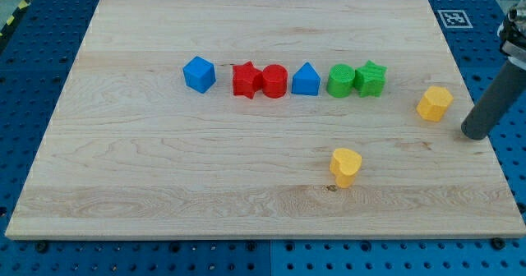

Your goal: Move the yellow hexagon to the right of the green star

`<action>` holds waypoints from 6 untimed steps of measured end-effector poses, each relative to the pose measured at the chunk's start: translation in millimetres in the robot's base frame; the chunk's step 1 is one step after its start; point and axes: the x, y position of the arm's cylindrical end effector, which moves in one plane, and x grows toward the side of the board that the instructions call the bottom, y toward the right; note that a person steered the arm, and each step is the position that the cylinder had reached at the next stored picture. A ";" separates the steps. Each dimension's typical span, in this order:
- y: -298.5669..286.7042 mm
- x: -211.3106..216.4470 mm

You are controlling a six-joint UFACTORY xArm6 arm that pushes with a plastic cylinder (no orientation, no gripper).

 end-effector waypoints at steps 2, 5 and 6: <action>-11.4 -51.4; -7.9 -36.0; -22.8 -22.6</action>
